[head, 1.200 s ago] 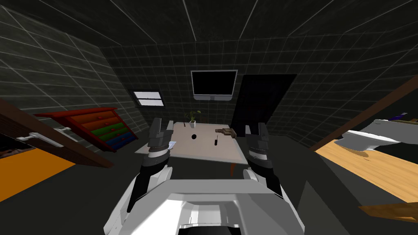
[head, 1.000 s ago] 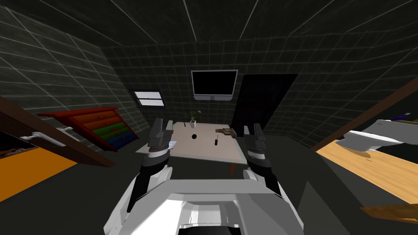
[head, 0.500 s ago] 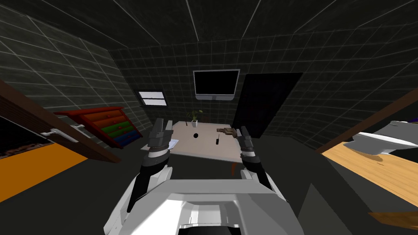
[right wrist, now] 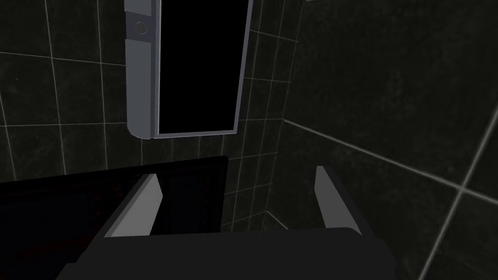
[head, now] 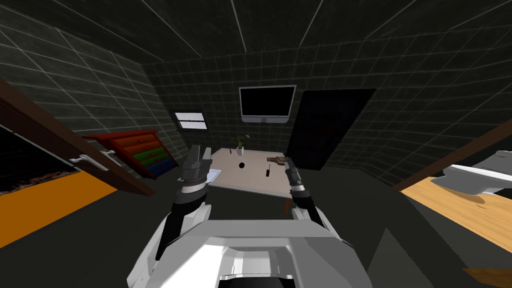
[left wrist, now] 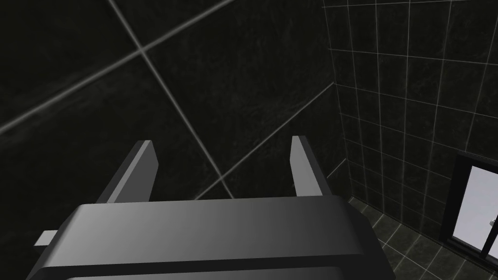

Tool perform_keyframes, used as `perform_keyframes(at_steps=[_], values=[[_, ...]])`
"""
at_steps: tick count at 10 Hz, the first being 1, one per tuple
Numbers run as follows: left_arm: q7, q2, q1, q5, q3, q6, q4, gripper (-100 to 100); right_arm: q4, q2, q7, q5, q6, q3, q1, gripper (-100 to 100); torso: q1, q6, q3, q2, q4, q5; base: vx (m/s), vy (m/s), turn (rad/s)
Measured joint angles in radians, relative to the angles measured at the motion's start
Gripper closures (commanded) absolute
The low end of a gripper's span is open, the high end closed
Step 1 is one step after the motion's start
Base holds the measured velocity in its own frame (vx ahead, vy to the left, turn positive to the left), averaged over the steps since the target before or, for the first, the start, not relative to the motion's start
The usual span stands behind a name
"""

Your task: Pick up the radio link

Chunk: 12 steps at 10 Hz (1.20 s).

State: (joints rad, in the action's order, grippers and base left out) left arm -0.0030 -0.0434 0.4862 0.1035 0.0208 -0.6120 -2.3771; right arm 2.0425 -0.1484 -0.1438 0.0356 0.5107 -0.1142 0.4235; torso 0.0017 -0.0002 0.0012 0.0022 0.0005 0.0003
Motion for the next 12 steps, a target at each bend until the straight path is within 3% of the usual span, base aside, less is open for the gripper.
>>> perform_keyframes(at_steps=[3, 6, 8, 12], values=[[0.000, 0.000, 0.000, 0.000, 0.000, 0.000, 0.000, 0, -0.059, -0.014, -0.016, 0.014, -0.031, -0.021, -0.012, -100, -0.001, 0.000, 0.000, 0.000, 0.000, 0.000, -0.032, 0.018, 0.046], [0.000, 0.000, 0.000, 0.000, 0.000, 0.000, 0.000, 0, -0.134, -0.036, -0.026, 0.027, -0.074, -0.033, -0.056, -100, 0.000, 0.000, 0.000, -0.001, 0.000, 0.000, -0.026, 0.022, 0.043], [0.000, 0.000, 0.000, 0.000, 0.000, 0.000, 0.000, 0, -0.195, -0.034, -0.044, 0.043, -0.075, -0.055, -0.058, -100, 0.000, 0.000, 0.000, 0.000, 0.000, 0.000, -0.026, 0.023, 0.056], [0.000, 0.000, 0.000, 0.000, 0.000, 0.000, 0.000, 0, -0.278, -0.050, -0.057, 0.057, -0.120, -0.069, -0.096, -100, -0.001, 0.001, -0.001, -0.001, 0.000, 0.000, -0.018, 0.015, 0.045]])
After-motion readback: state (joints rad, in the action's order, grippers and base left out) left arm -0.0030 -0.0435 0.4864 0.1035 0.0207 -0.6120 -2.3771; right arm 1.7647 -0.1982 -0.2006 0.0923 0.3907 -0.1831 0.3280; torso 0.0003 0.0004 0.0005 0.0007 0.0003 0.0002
